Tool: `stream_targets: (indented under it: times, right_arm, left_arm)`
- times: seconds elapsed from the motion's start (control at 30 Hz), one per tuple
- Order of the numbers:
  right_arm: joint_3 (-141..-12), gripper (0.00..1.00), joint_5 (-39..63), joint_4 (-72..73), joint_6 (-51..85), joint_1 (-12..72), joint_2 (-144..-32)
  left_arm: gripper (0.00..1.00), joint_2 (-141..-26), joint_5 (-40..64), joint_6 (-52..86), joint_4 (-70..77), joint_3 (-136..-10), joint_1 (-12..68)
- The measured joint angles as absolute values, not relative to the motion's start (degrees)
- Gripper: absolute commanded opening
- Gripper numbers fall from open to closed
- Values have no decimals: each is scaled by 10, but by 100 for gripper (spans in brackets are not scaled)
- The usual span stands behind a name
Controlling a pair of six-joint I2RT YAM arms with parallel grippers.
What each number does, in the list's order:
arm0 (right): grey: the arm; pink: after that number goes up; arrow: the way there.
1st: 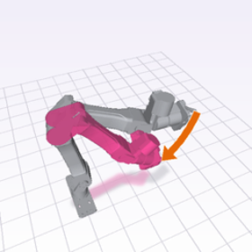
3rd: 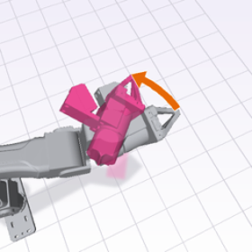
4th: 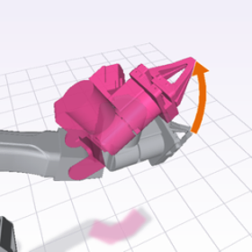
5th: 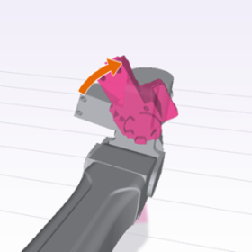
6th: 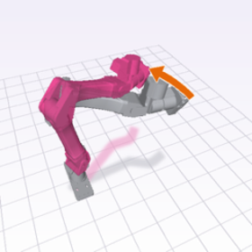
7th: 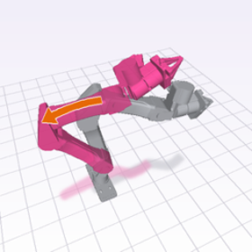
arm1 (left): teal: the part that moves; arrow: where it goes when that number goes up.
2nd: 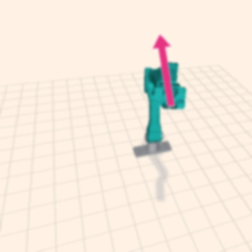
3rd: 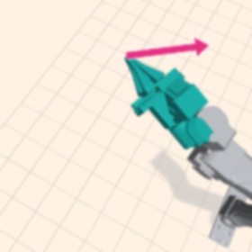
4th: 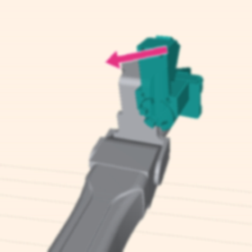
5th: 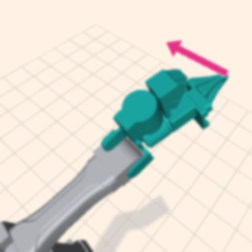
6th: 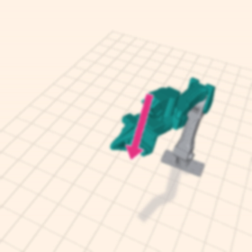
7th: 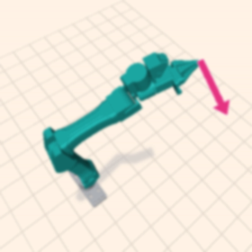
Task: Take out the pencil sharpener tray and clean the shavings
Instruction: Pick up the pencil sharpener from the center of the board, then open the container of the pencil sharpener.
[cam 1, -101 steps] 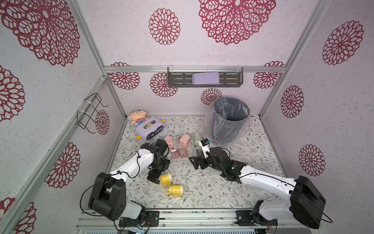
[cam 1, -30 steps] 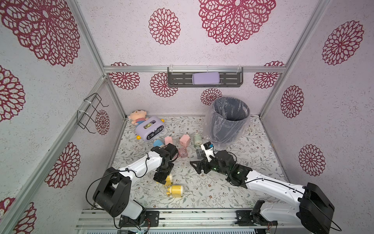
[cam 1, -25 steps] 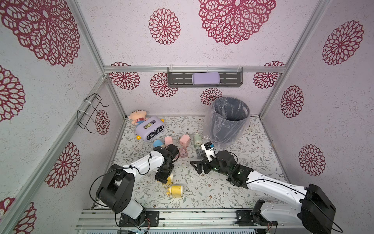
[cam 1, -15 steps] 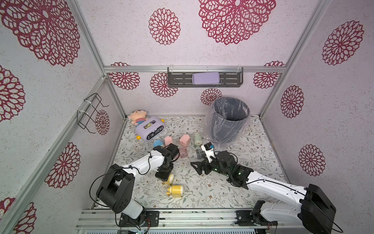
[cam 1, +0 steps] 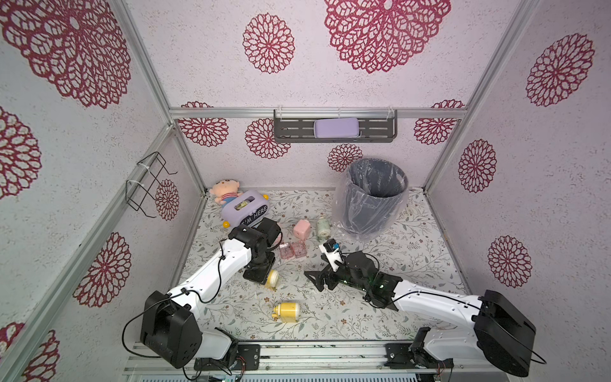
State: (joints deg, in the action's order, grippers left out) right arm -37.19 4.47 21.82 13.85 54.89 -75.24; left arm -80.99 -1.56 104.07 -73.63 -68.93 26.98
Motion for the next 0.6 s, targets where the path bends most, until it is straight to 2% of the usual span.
stream_targets:
  times: [0.27,0.53,0.6]
  right_arm:
    - [-405,99,48,292,107,590,-882]
    - [-413,99,32,402,27,646,-959]
    - [-426,94,32,416,12,656,-977]
  left_arm:
    - [21,-810,37,995,-767,-713,226]
    - [21,-810,74,954,-782,-714,185]
    - [21,-810,79,948,-784,-714,178]
